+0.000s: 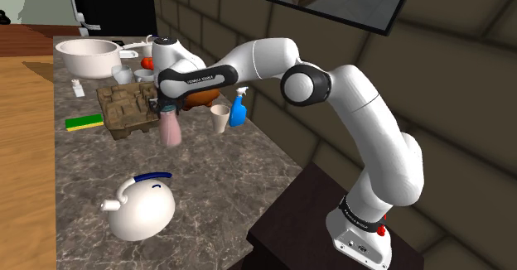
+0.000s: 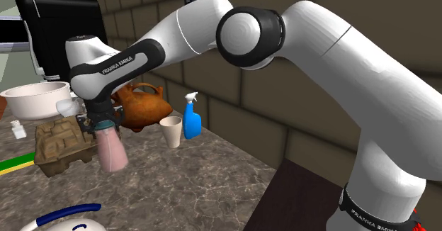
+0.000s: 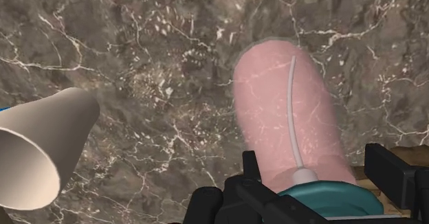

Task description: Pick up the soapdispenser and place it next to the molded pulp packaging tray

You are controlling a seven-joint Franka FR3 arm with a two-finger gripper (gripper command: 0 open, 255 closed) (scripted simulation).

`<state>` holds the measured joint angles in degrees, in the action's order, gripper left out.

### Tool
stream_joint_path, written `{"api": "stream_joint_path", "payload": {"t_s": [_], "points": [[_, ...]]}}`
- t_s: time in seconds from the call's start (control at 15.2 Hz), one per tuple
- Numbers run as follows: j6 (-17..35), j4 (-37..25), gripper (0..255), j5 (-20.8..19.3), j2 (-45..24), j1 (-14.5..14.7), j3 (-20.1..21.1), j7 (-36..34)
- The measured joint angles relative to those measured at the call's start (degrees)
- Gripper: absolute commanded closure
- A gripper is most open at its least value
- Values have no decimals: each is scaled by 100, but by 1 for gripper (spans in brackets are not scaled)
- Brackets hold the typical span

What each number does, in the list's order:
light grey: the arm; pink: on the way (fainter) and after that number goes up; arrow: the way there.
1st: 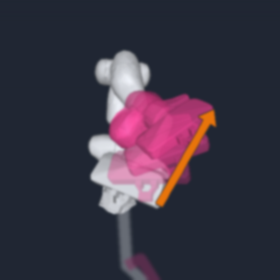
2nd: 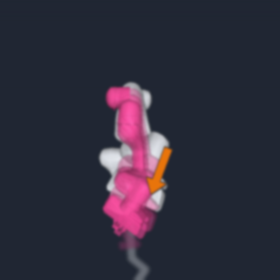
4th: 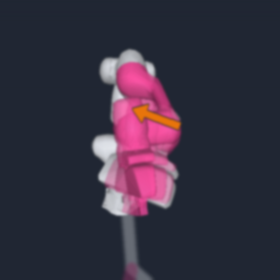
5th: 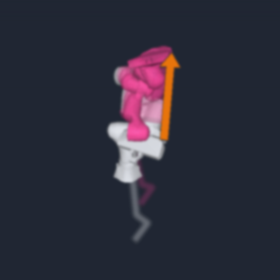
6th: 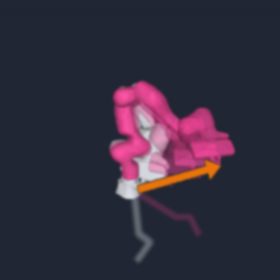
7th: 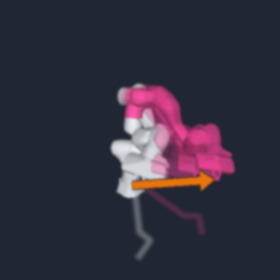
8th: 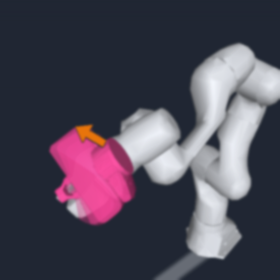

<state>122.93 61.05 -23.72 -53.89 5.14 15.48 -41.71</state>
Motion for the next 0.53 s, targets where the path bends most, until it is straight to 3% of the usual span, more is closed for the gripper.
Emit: {"api": "stream_joint_path", "payload": {"t_s": [0.53], "points": [[80, -30, 255, -19, -107, 13, -20, -16]]}}
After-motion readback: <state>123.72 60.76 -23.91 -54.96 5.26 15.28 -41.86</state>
